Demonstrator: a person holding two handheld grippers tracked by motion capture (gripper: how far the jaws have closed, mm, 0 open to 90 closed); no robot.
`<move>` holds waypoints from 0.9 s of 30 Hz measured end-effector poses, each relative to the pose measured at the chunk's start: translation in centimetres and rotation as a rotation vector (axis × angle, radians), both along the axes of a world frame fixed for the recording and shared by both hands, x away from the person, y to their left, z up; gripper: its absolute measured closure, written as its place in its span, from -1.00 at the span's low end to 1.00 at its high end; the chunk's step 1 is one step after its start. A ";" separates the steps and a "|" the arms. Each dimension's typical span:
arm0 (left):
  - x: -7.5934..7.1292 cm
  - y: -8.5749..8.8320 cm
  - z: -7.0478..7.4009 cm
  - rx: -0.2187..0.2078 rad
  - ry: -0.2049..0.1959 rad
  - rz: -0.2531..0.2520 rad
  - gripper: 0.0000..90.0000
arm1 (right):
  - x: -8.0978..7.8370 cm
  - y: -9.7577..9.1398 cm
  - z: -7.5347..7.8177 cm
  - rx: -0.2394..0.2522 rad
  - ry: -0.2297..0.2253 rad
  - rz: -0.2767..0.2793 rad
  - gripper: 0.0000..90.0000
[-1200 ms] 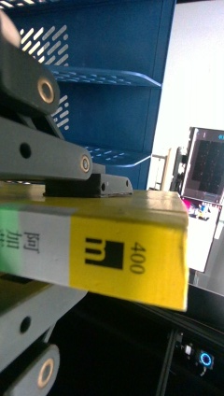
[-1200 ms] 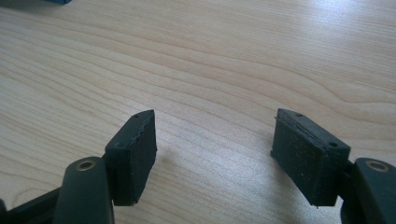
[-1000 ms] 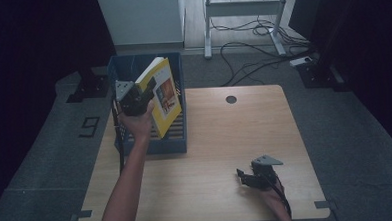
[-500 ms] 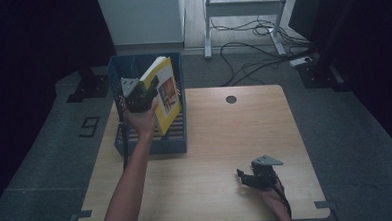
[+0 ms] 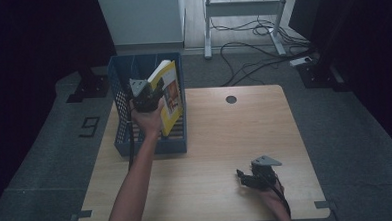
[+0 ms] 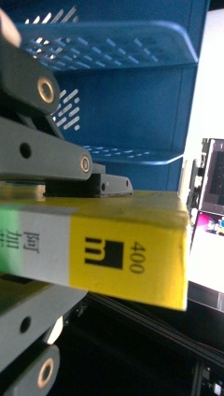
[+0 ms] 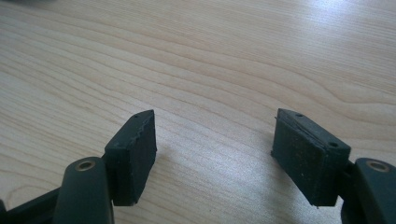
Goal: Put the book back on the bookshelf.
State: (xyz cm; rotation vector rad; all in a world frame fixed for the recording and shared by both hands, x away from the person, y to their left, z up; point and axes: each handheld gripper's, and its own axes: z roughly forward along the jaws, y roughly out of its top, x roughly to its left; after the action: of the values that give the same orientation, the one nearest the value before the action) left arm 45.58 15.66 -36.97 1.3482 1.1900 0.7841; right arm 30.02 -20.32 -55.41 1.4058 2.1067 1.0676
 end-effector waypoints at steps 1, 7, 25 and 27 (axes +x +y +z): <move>0.1 0.0 -0.1 -0.003 0.006 -0.003 0.67 | 0.0 0.0 0.0 0.000 0.000 0.000 -0.34; 0.9 0.1 -0.5 -0.005 0.017 0.019 0.67 | 0.0 0.0 0.0 0.001 0.000 0.000 -0.34; 2.0 -0.7 -2.2 0.016 0.045 0.036 0.67 | 0.0 0.1 0.0 -0.009 -0.003 -0.001 -0.34; 2.0 -0.8 -2.4 0.019 0.045 0.047 0.67 | 0.0 0.1 0.0 -0.010 -0.003 0.000 -0.34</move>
State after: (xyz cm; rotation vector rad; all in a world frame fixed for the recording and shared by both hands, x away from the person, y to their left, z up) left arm 47.55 14.89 -39.33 1.3643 1.2565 0.8038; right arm 29.97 -20.24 -55.41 1.3994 2.1071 1.0574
